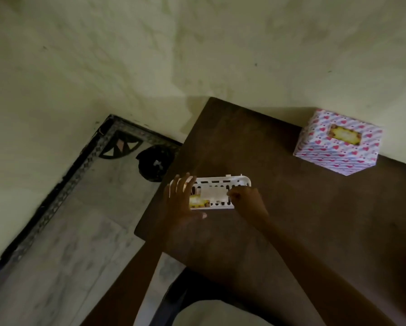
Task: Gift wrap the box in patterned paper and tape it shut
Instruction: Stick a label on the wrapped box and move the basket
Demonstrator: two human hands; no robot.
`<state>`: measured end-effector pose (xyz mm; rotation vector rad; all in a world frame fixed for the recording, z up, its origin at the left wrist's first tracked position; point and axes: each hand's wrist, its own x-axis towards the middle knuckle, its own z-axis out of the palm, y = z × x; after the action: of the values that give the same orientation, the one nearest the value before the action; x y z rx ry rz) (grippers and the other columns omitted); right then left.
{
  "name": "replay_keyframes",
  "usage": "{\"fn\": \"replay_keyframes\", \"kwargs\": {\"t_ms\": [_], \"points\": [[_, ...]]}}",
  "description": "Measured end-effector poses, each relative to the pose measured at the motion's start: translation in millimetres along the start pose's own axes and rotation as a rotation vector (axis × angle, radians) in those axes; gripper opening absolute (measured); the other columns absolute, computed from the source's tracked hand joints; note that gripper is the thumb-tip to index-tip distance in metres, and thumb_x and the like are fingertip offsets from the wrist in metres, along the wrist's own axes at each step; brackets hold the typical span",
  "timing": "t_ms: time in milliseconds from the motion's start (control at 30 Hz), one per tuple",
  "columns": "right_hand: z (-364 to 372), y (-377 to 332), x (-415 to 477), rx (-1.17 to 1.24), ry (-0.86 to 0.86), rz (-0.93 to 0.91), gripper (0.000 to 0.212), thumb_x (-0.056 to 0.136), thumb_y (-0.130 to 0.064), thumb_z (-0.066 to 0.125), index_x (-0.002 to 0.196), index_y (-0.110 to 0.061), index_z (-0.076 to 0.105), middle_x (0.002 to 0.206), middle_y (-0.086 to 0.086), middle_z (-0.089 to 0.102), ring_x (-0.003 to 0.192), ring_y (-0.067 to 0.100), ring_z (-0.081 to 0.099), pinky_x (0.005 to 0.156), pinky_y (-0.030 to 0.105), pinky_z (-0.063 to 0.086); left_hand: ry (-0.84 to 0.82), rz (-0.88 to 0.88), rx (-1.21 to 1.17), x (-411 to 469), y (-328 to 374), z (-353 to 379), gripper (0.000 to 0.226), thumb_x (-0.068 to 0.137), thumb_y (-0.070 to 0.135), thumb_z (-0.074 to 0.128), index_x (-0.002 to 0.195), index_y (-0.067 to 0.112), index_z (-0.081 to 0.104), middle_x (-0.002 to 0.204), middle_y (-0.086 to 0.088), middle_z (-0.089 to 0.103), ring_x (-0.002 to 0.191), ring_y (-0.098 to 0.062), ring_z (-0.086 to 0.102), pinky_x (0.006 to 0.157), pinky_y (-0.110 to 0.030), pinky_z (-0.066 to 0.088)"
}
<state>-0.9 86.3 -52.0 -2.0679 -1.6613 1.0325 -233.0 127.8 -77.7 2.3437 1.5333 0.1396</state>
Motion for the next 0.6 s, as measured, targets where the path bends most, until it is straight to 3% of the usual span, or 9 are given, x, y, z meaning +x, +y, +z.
{"fn": "replay_keyframes", "kwargs": {"t_ms": [100,233,333,467,600], "points": [[11.9,-7.1,23.0,-0.125,-0.105,-0.021,0.017,0.091,-0.014,0.065,0.106,-0.017,0.074,0.111,0.004,0.072,0.097,0.017,0.068,0.087,0.032,0.056,-0.031,-0.037,-0.021,4.4,-2.6,1.2,0.113,0.057,0.081,0.06,0.147,0.017,0.035,0.153,-0.007,0.033,0.143,-0.032,0.025,0.109,-0.06,0.026],[22.7,-17.7,45.4,-0.35,-0.248,-0.129,0.033,0.086,-0.032,0.073,0.117,-0.022,0.069,0.12,-0.003,0.068,0.11,0.016,0.063,0.096,0.034,0.05,-0.039,-0.064,-0.02,10.8,0.0,2.8,0.115,0.051,0.07,0.075,0.146,0.02,0.035,0.152,-0.005,0.035,0.143,-0.03,0.025,0.107,-0.061,0.029],[31.5,-26.2,55.6,-0.475,-0.303,-0.207,0.034,0.088,-0.035,0.069,0.12,-0.022,0.066,0.122,0.0,0.066,0.113,0.019,0.061,0.098,0.035,0.048,-0.017,-0.066,-0.009,9.9,-0.2,2.7,0.115,0.05,0.069,0.076,0.146,0.021,0.035,0.151,-0.003,0.036,0.142,-0.029,0.026,0.107,-0.059,0.03],[38.2,-33.3,59.8,-0.545,-0.279,-0.244,0.023,0.097,-0.026,0.058,0.115,-0.016,0.067,0.115,0.003,0.068,0.101,0.019,0.066,0.09,0.033,0.053,-0.023,-0.073,-0.013,9.3,0.0,2.6,0.116,0.05,0.069,0.077,0.147,0.022,0.032,0.151,-0.002,0.035,0.142,-0.028,0.026,0.108,-0.058,0.03],[37.6,-30.2,61.7,-0.523,-0.278,-0.264,0.03,0.092,-0.032,0.064,0.117,-0.017,0.066,0.12,0.004,0.065,0.11,0.019,0.062,0.094,0.033,0.049,-0.019,-0.062,-0.008,12.3,0.0,1.0,0.116,0.05,0.07,0.076,0.146,0.021,0.035,0.151,-0.003,0.036,0.141,-0.028,0.027,0.107,-0.056,0.03]]}}
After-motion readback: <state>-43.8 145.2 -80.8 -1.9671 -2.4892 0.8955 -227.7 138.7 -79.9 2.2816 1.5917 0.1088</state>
